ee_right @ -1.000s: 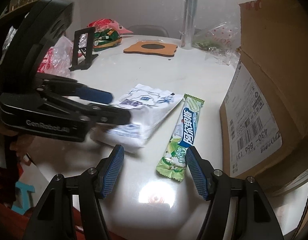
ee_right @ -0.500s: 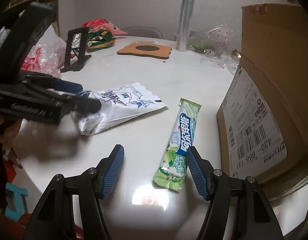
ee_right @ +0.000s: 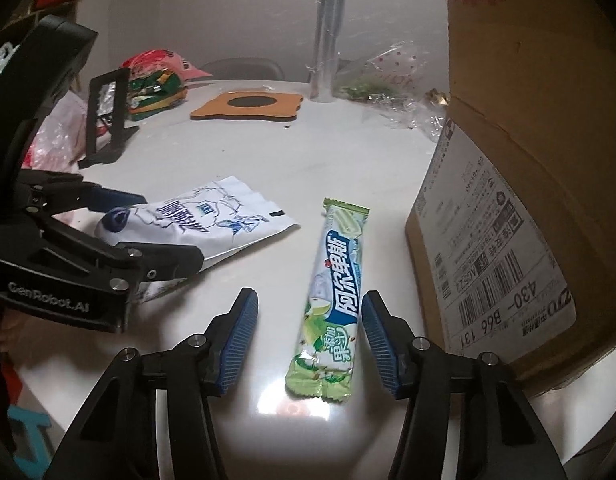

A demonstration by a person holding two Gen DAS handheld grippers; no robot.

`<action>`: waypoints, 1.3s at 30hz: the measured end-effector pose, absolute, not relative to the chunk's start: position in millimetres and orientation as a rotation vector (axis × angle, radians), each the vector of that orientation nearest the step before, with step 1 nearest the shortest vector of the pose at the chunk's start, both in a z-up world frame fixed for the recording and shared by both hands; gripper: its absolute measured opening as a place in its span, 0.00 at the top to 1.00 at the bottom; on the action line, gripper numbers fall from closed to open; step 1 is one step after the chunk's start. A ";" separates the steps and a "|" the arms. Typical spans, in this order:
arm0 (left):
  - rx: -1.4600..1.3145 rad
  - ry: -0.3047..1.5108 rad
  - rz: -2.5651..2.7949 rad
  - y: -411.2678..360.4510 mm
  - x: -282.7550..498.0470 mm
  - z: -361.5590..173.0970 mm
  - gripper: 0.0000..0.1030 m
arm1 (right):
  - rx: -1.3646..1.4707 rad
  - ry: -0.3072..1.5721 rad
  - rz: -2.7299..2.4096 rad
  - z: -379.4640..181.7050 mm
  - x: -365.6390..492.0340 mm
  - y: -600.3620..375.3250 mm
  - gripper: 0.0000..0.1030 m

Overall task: Organize snacks
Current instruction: 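Grasp the blueberry yogurt bag with the left gripper while the right gripper grasps the green stick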

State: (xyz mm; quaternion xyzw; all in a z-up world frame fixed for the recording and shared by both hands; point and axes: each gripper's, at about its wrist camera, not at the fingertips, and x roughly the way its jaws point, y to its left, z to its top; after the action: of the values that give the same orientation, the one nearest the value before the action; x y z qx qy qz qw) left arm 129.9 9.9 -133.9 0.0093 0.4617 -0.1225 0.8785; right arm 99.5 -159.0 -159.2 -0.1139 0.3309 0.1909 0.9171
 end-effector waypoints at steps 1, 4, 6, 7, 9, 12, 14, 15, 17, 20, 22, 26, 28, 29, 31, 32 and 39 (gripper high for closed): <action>0.019 0.964 -0.257 9.1 130.0 -134.9 0.18 | -0.238 0.679 0.387 -159.6 100.3 -158.1 0.52; 0.028 0.955 -0.252 6.9 129.9 -135.5 0.19 | -0.215 0.692 0.386 -160.5 105.5 -158.0 0.53; 0.036 0.947 -0.254 7.0 129.8 -135.3 0.21 | -0.202 0.704 0.387 -161.9 109.9 -158.7 0.56; 0.042 0.944 -0.252 7.0 130.0 -135.4 0.22 | -0.196 0.708 0.387 -162.6 111.8 -159.7 0.57; 0.048 0.938 -0.253 6.8 128.8 -135.3 0.26 | -0.185 0.719 0.394 -163.4 114.3 -161.2 0.60; 0.049 0.925 -0.259 7.3 126.2 -134.3 0.32 | -0.208 0.716 0.387 -162.6 116.5 -161.3 0.73; 0.060 0.913 -0.261 6.3 123.8 -133.2 0.36 | -0.213 0.719 0.397 -162.3 117.5 -161.3 0.76; 0.064 0.907 -0.263 5.7 122.5 -132.2 0.40 | -0.218 0.719 0.400 -161.9 117.5 -160.6 0.76; 0.067 0.897 -0.264 5.5 120.5 -129.7 0.43 | -0.226 0.711 0.410 -160.8 116.0 -159.1 0.77; 0.061 0.893 -0.264 6.6 118.5 -128.2 0.47 | -0.235 0.682 0.431 -153.2 110.5 -157.1 0.77; 0.047 0.891 -0.262 8.9 117.2 -126.8 0.49 | -0.239 0.668 0.443 -148.1 107.7 -156.4 0.78; 0.040 0.888 -0.252 12.1 113.2 -124.2 0.52 | -0.256 0.657 0.473 -141.1 102.7 -154.0 0.78; 0.034 0.887 -0.245 14.0 111.0 -123.3 0.53 | -0.260 0.665 0.485 -141.0 102.2 -152.6 0.78; 0.031 0.887 -0.245 14.8 110.1 -122.6 0.53 | -0.261 0.669 0.487 -141.8 102.0 -152.9 0.78; 0.029 0.888 -0.240 16.1 108.8 -122.3 0.53 | -0.253 0.685 0.496 -145.1 102.4 -153.7 0.78; 0.030 0.888 -0.238 16.4 108.3 -122.7 0.53 | -0.246 0.691 0.498 -146.6 102.7 -154.1 0.78; 0.032 0.894 -0.232 15.7 109.1 -123.6 0.51 | -0.229 0.720 0.498 -158.9 105.7 -155.9 0.78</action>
State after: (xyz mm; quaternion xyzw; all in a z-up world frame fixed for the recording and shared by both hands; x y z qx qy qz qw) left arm 109.1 15.7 -123.6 0.0155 0.4313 -0.1121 0.8951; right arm 105.7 -155.9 -158.9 -0.1104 0.3476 0.2407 0.8995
